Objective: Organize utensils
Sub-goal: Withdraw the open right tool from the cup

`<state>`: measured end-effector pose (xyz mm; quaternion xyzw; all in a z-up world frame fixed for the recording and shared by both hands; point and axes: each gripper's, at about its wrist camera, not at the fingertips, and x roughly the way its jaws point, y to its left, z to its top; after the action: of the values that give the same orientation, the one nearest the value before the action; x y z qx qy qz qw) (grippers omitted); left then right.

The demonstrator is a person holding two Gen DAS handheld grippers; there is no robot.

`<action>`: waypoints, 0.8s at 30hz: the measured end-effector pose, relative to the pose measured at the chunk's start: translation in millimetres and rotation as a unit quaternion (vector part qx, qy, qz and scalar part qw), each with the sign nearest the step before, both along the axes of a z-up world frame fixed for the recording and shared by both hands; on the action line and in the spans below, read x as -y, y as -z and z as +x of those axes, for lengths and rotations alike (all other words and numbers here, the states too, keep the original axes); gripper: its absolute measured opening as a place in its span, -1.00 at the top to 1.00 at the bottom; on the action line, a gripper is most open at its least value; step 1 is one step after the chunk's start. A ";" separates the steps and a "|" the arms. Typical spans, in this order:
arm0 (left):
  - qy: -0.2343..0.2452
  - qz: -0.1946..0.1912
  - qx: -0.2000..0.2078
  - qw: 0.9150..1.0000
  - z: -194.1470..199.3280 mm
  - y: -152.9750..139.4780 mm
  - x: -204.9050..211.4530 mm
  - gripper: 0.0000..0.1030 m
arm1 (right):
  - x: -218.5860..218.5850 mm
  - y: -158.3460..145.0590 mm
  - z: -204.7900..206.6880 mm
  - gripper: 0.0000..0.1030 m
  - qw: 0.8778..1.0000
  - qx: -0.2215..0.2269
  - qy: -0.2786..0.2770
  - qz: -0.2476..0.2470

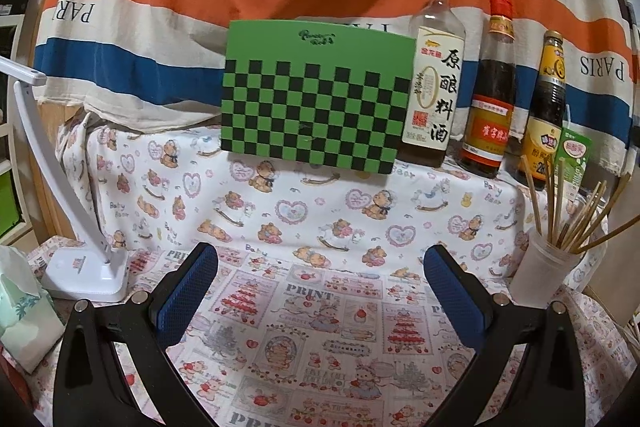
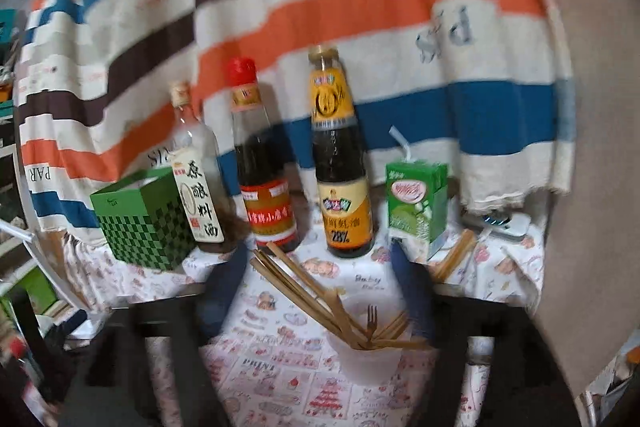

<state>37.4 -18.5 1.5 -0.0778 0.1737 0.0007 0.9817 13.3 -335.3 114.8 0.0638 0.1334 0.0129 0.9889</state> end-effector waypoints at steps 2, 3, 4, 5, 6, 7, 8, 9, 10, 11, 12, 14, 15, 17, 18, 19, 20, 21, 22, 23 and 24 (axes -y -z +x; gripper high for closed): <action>0.001 0.011 0.003 1.000 -0.7 1.1 4.5 -0.98 | -7.4 15.9 -12.6 -0.66 1.000 0.018 0.000 -0.007; 0.000 0.018 0.006 1.000 -1.7 1.8 6.4 -0.98 | -12.0 25.7 -14.6 -0.67 1.000 0.015 -0.005 -0.014; -0.003 0.028 0.010 1.000 -2.2 2.9 9.4 -0.98 | -14.8 33.6 -14.2 -0.74 1.000 0.009 -0.009 -0.017; -0.001 0.034 0.014 0.999 -2.8 4.1 11.8 -0.98 | -17.7 44.3 -12.7 -0.77 1.000 -0.002 -0.015 -0.014; 0.004 0.037 0.016 0.999 -2.8 5.2 13.4 -0.99 | -18.7 54.8 -10.8 -0.81 1.000 -0.012 -0.020 -0.006; 0.012 0.034 0.013 0.999 -1.1 6.7 14.1 -0.99 | -17.5 62.9 -9.6 -0.85 1.000 -0.017 -0.021 0.001; 0.016 0.026 0.006 1.000 1.3 8.4 13.1 -0.99 | -16.9 71.9 -7.2 -0.90 1.000 -0.021 -0.019 0.008; 0.018 0.018 0.001 1.000 3.2 9.8 11.8 -0.99 | -16.9 78.7 -5.2 -1.00 1.000 -0.023 -0.015 0.007; 0.020 0.014 0.000 1.000 4.0 11.4 11.4 -0.99 | -17.0 85.4 -4.4 -1.00 1.000 -0.024 -0.008 0.004; 0.018 0.021 0.005 1.000 3.3 12.8 13.0 -0.99 | -17.7 91.5 -3.3 -1.00 1.000 -0.025 0.000 -0.003; 0.011 0.039 0.013 0.999 2.1 14.2 16.9 -0.99 | -17.7 95.4 -2.3 -1.00 1.000 -0.028 0.002 -0.012; 0.006 0.076 0.027 0.997 -0.2 17.6 26.5 -0.99 | -20.4 102.3 0.3 -1.00 0.999 -0.035 -0.007 -0.033; 0.012 0.080 0.025 0.996 0.7 18.2 28.7 -0.99 | -21.4 105.8 2.3 -1.00 0.998 -0.040 -0.008 -0.043; 0.030 0.070 0.026 0.997 1.3 18.1 27.7 -0.99 | -20.4 110.1 5.0 -1.00 0.998 -0.046 0.000 -0.044; 0.027 0.063 0.026 0.997 1.2 17.9 25.2 -0.99 | -19.2 111.1 5.0 -1.00 0.998 -0.046 -0.001 -0.040; 0.017 0.059 0.025 0.998 1.7 17.8 22.8 -0.99 | -18.5 112.3 5.3 -1.00 0.998 -0.045 -0.002 -0.036; 0.008 0.057 0.022 0.998 3.0 18.0 21.0 -0.99 | -18.7 114.9 5.8 -1.00 0.998 -0.044 0.000 -0.036; 0.007 0.055 0.020 0.998 3.6 18.2 20.2 -0.99 | -20.5 117.5 8.9 -1.00 0.998 -0.051 0.001 -0.043; 0.007 0.055 0.020 0.998 3.7 18.2 20.7 -0.99 | -22.4 119.3 12.6 -1.00 0.997 -0.062 -0.002 -0.048; 0.010 0.059 0.020 0.998 3.4 18.1 22.4 -0.99 | -23.7 120.2 14.3 -1.00 0.996 -0.066 -0.003 -0.051; 0.015 0.062 0.022 0.998 3.0 18.0 24.2 -0.99 | -24.6 120.6 14.6 -1.00 0.996 -0.067 -0.001 -0.054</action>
<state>40.4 -42.7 -16.5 -0.0143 0.1531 -0.0045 0.9881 27.9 -310.8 -5.8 0.0109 0.1999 0.0020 0.9798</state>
